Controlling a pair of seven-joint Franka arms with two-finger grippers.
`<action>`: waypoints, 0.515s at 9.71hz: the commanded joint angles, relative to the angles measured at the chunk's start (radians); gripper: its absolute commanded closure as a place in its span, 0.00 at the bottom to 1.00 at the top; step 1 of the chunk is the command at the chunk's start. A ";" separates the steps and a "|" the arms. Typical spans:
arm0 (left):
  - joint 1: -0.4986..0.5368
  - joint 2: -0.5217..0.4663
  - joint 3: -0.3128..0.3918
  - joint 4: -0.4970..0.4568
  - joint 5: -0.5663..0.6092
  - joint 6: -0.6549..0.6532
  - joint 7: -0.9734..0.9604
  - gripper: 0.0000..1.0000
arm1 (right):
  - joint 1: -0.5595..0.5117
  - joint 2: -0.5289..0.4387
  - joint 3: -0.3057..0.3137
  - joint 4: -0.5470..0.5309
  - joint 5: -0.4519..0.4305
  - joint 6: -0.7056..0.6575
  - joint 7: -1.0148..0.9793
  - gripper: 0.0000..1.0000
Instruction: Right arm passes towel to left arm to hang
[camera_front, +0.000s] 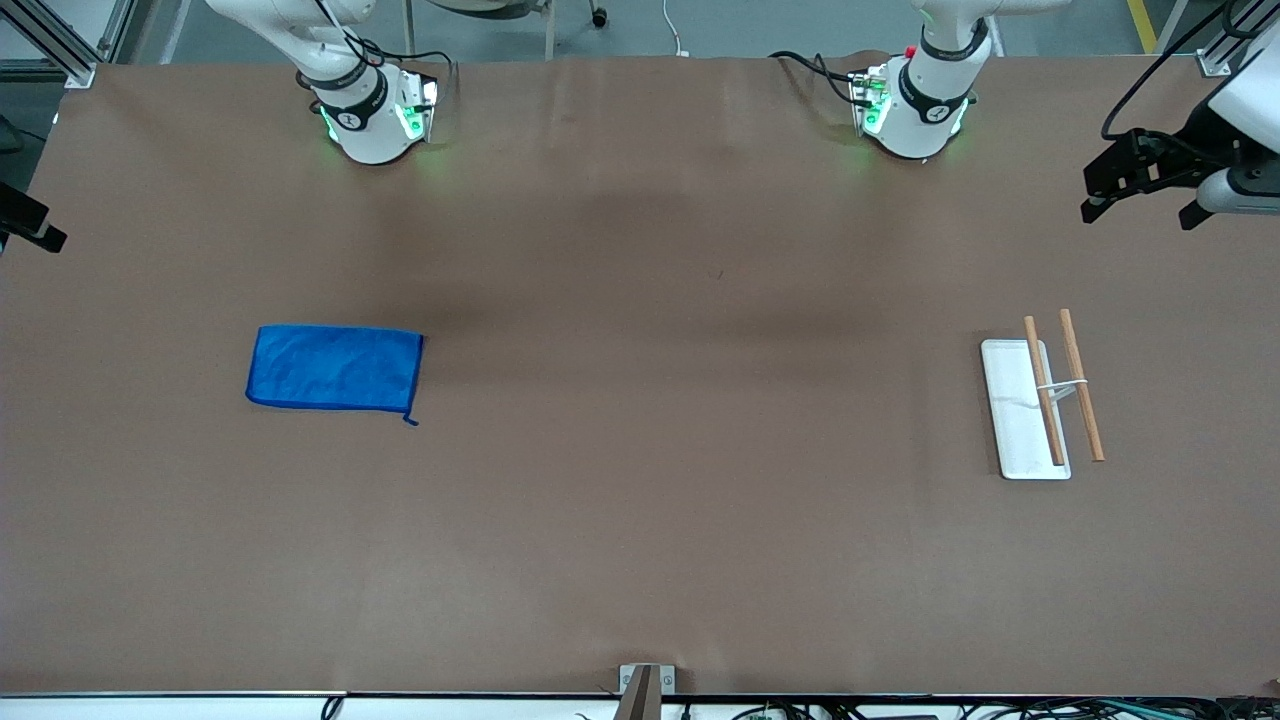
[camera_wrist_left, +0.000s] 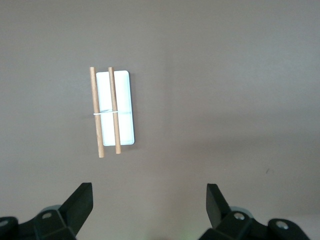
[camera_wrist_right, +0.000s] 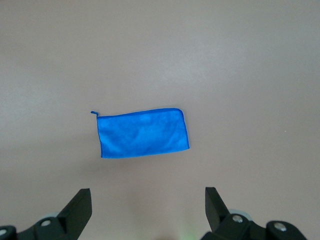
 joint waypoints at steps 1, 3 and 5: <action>0.018 0.017 -0.005 -0.008 0.005 -0.061 -0.015 0.00 | 0.000 0.070 0.002 -0.032 -0.002 -0.002 -0.045 0.00; 0.011 0.017 -0.016 -0.006 0.008 -0.073 -0.072 0.00 | 0.015 0.098 0.004 -0.143 -0.002 0.119 -0.048 0.00; 0.007 0.017 -0.018 -0.004 0.016 -0.073 -0.058 0.00 | 0.040 0.095 0.004 -0.328 -0.004 0.299 -0.050 0.00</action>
